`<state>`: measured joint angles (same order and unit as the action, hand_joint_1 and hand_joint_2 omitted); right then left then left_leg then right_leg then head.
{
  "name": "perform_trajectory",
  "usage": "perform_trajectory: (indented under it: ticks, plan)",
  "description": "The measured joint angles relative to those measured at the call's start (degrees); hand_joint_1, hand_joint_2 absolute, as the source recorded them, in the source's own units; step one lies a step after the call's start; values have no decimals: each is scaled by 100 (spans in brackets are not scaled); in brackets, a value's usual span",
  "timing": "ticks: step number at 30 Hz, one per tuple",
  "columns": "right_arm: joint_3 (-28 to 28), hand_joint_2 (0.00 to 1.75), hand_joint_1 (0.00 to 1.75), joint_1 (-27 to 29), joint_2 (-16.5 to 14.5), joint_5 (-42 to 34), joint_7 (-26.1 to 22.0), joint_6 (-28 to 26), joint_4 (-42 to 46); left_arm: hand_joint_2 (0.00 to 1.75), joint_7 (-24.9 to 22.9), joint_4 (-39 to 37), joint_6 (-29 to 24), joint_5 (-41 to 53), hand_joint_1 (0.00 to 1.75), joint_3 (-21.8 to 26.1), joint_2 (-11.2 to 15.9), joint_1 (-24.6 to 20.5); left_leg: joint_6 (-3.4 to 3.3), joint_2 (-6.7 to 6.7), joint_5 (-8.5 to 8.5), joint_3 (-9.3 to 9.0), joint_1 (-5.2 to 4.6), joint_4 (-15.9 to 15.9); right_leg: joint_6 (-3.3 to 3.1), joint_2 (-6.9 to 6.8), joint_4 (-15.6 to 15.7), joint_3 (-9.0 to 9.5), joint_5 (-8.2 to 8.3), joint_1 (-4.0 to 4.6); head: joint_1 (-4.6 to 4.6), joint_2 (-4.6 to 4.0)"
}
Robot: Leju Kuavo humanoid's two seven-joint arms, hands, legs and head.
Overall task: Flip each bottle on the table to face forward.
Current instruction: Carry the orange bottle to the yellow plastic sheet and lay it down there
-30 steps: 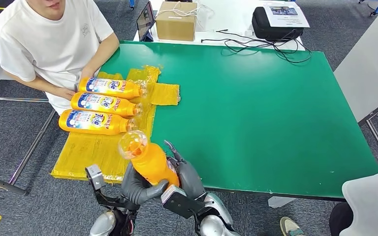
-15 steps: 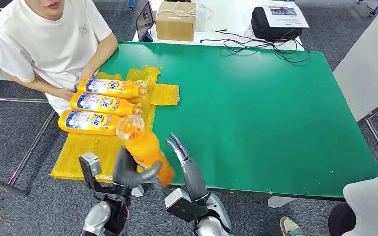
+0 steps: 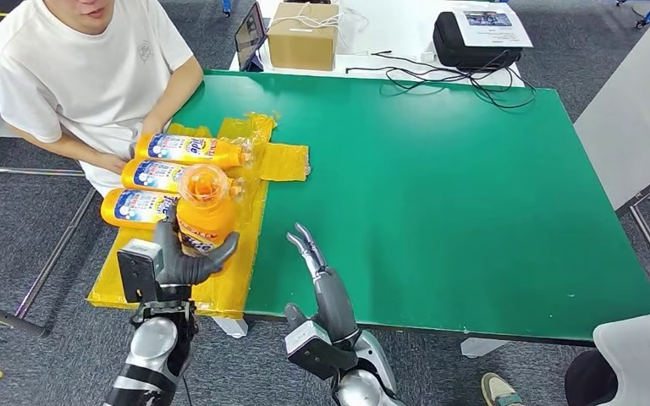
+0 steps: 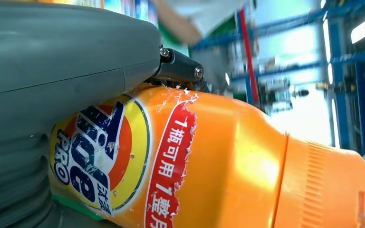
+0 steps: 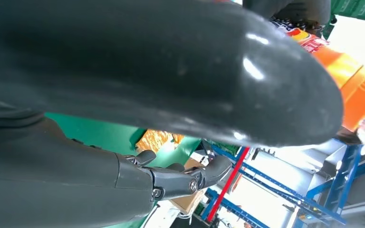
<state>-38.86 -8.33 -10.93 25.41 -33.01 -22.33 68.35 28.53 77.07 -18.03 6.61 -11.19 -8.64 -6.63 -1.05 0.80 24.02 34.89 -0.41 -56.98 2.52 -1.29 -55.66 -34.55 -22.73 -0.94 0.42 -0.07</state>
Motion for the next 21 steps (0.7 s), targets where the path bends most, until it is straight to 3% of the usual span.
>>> perform_trajectory:
  ticks: [3, 5, 7, 14, 21]
  plan:
    - [16, 0, 0, 0, -11, -20, -24, 27, 0, 175, -184, -226, -653, 1059, 175, 49, 67, -199, 0, 0, 0, 0, 0, 0, 0, -1, 0, 0, 0, 0, 1, 0]
    - [27, 0, 0, 3, -19, -42, -51, 68, 4, 175, -602, -531, -1141, 2324, 175, 42, 158, -404, 0, 0, -1, -2, 1, 0, 0, 0, 0, 1, 0, 1, 0, 0]
    - [46, 0, 0, 18, -28, -66, -67, 109, 31, 175, -1057, -888, -1263, 3383, 175, 18, 255, -608, 1, 0, -2, -4, 1, 0, 0, 0, 0, 1, 0, 0, 0, 0]
    - [252, 0, 0, 199, -61, -214, -65, 245, 300, 175, -1854, -1660, -330, 4658, 175, -137, 513, -885, 2, 1, -3, -1, 0, -1, 1, 2, -1, 0, 1, 0, 1, 0]
    - [438, 0, 0, 285, -101, -353, -68, 335, 432, 175, -2018, -1963, 140, 4887, 175, -262, 721, -967, 2, 1, -2, 1, 0, 0, 0, 2, -1, -3, 0, 0, 0, 0]
